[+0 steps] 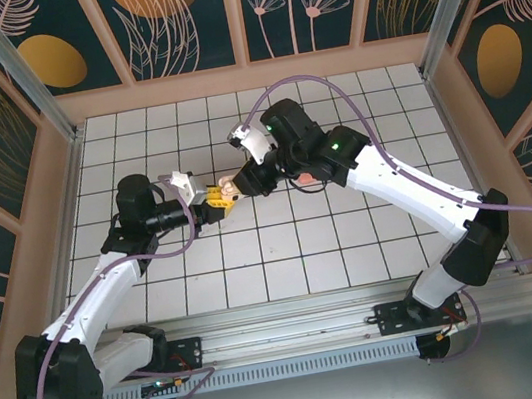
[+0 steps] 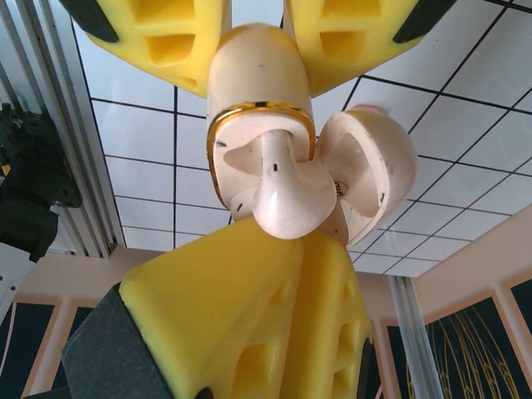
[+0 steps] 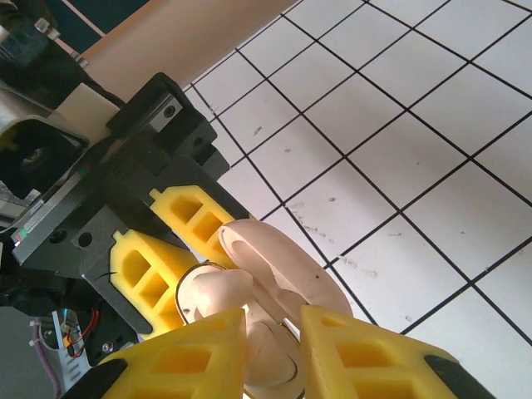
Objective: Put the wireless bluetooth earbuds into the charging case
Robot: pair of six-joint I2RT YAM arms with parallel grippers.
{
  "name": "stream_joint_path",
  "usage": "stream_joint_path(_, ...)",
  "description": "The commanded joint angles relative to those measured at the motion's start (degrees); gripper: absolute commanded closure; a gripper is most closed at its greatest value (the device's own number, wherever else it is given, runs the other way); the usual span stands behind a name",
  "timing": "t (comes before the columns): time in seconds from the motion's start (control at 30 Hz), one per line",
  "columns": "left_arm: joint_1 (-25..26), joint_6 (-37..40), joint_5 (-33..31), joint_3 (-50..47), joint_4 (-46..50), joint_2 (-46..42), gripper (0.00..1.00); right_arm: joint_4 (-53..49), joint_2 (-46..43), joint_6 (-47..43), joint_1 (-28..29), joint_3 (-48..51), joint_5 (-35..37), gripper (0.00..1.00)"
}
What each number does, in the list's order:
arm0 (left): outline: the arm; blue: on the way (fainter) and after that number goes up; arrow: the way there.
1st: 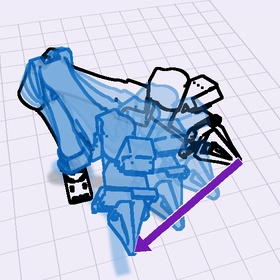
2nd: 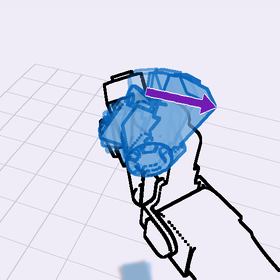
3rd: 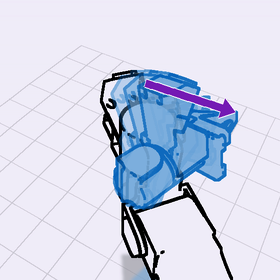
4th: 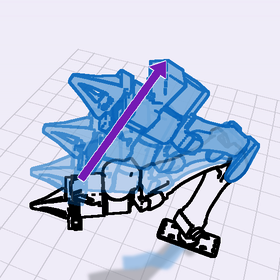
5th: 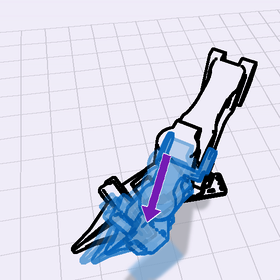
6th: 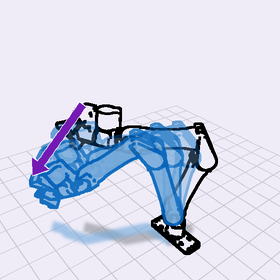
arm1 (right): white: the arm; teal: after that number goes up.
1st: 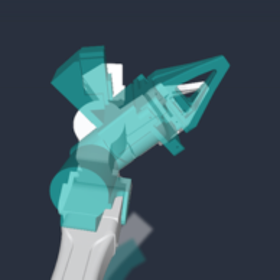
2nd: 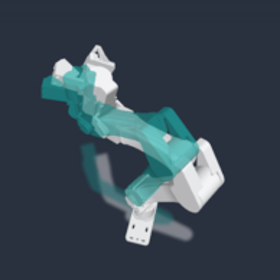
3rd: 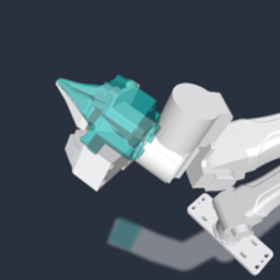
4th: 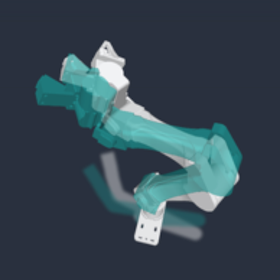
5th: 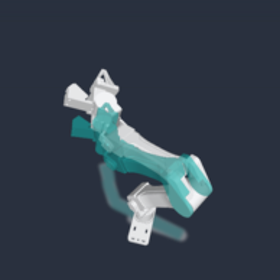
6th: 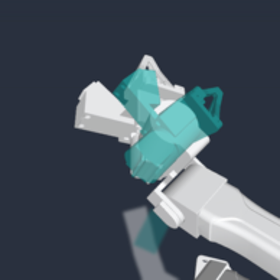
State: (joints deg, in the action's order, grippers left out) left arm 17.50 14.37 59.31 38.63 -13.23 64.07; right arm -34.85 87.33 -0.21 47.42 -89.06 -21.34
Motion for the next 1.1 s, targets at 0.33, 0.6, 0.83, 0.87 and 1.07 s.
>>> stream_joint_path(0.33, 0.3, 3.0, -0.9, 1.5, 0.5, -1.5, 0.95, 4.4, -5.0, 2.1, -1.0, 3.0, -5.1, 0.7)
stream_joint_path(0.6, 0.3, 5.8, -2.0, 1.5, 2.3, -1.7, 0.95, 3.9, -3.2, 4.3, -1.0, -0.4, -6.6, 0.72)
stream_joint_path(0.83, 0.4, 5.9, -2.2, 1.4, 2.6, -2.2, 0.95, 2.3, 1.3, 4.0, -0.7, -4.7, -8.2, 0.75)
stream_joint_path(0.87, 0.4, 5.8, -2.1, 1.4, 2.5, -2.1, 0.95, 2.4, 1.5, 4.0, -0.7, -4.9, -8.3, 0.76)
stream_joint_path(1.07, 0.4, 5.7, -1.7, 1.3, 2.2, -1.9, 0.95, 2.0, 3.2, 4.0, -0.7, -5.8, -9.0, 0.76)
